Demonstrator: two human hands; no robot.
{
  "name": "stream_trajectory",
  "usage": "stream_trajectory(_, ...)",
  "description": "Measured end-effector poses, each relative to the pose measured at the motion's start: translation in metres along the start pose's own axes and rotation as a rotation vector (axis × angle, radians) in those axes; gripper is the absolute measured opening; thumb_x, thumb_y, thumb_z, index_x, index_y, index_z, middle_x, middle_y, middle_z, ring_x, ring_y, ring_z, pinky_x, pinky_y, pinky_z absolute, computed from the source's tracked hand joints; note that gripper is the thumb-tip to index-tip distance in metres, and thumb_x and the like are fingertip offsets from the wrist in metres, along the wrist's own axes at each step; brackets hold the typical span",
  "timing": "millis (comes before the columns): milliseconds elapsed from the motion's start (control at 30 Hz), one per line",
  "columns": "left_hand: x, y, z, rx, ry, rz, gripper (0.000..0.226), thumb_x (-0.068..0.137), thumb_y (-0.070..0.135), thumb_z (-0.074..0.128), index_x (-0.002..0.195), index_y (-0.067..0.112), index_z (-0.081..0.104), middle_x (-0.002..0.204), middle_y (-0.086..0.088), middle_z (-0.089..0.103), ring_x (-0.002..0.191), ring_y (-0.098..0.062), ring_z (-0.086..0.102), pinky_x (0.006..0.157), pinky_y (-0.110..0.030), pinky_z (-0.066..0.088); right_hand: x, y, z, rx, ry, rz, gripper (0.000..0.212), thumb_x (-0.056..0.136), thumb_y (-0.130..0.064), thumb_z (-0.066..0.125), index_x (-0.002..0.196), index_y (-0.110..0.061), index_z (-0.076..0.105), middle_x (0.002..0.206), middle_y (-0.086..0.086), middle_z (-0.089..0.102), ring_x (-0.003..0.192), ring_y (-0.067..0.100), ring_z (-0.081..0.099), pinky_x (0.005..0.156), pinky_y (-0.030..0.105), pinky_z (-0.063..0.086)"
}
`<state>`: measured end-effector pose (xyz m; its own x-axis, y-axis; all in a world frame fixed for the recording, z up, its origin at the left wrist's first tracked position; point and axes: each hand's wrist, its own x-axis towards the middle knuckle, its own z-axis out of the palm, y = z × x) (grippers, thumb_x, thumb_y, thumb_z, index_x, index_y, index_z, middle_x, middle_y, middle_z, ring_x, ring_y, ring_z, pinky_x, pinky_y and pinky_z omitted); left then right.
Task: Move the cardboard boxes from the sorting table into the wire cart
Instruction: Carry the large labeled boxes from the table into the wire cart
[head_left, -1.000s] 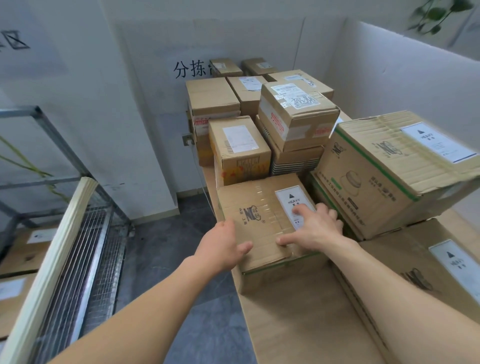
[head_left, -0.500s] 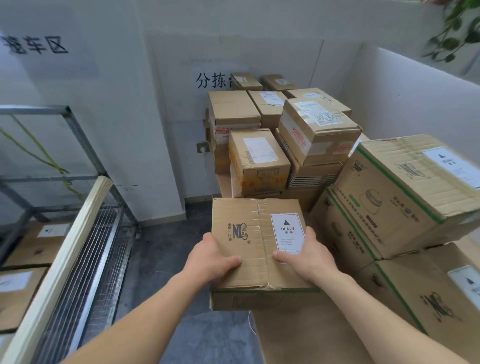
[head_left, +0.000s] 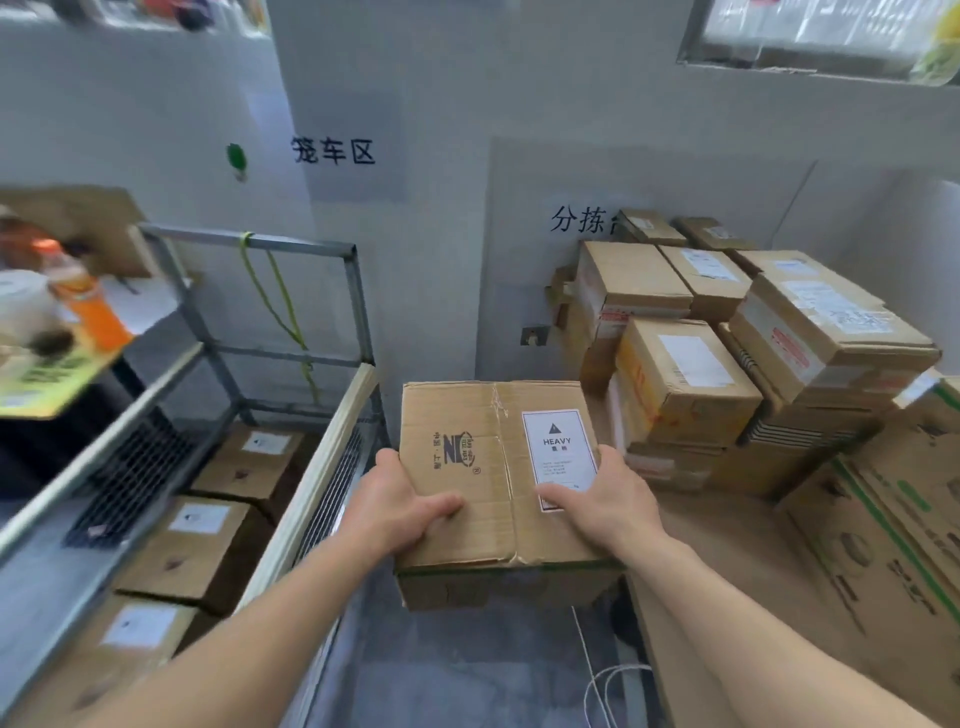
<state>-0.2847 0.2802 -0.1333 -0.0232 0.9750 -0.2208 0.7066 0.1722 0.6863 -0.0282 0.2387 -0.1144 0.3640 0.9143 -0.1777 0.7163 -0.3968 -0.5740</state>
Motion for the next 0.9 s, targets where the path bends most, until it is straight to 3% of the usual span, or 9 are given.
stream_trajectory(167, 0.005, -0.047, -0.088, -0.029, 0.151, -0.033, 0.076, 0.06, 0.06, 0.088, 0.108, 0.025, 0.042, 0.09, 0.017, 0.051, 0.079, -0.005, 0.051, 0.061, -0.024, 0.039, 0.005, -0.099, 0.037, -0.012, -0.03, -0.156, 0.076, 0.071, -0.062, 0.08, 0.125, -0.022, 0.044, 0.12, -0.003, 0.062, 0.096, 0.02, 0.057, 0.074, 0.035, 0.04)
stream_trajectory(267, 0.006, -0.074, -0.134, 0.004, 0.222, -0.062, 0.077, 0.06, 0.063, 0.086, 0.108, 0.02, 0.042, 0.095, 0.011, 0.055, 0.087, -0.014, 0.055, 0.071, -0.03, 0.044, 0.006, -0.152, 0.06, 0.017, -0.062, -0.229, 0.068, 0.07, -0.06, 0.079, 0.113, -0.027, 0.039, 0.109, -0.008, 0.06, 0.089, 0.018, 0.053, 0.074, 0.035, 0.041)
stream_trajectory(433, 0.0, -0.121, -0.189, -0.026, 0.304, -0.128, 0.079, 0.063, 0.062, 0.086, 0.113, 0.017, 0.043, 0.105, 0.004, 0.06, 0.098, -0.02, 0.062, 0.087, -0.04, 0.054, 0.003, -0.223, 0.099, 0.029, -0.139, -0.351, 0.067, 0.068, -0.058, 0.08, 0.112, -0.027, 0.039, 0.101, -0.011, 0.056, 0.092, 0.018, 0.055, 0.076, 0.036, 0.043)
stream_trajectory(600, -0.007, -0.166, -0.223, -0.059, 0.379, -0.221, 0.074, 0.064, 0.06, 0.086, 0.11, 0.021, 0.044, 0.099, 0.01, 0.058, 0.088, -0.009, 0.058, 0.072, -0.03, 0.05, 0.007, -0.274, 0.141, 0.0, -0.229, -0.453, 0.068, 0.066, -0.058, 0.08, 0.111, -0.029, 0.039, 0.1, -0.012, 0.057, 0.093, 0.017, 0.057, 0.077, 0.035, 0.044)
stream_trajectory(900, -0.026, -0.213, -0.236, -0.127, 0.553, -0.509, 0.071, 0.067, 0.051, 0.087, 0.116, 0.02, 0.047, 0.111, 0.005, 0.063, 0.101, -0.016, 0.061, 0.089, -0.038, 0.054, 0.027, -0.341, 0.229, -0.052, -0.456, -0.659, 0.075, 0.063, -0.058, 0.082, 0.119, -0.023, 0.046, 0.099, -0.011, 0.057, 0.091, 0.017, 0.057, 0.074, 0.035, 0.041)
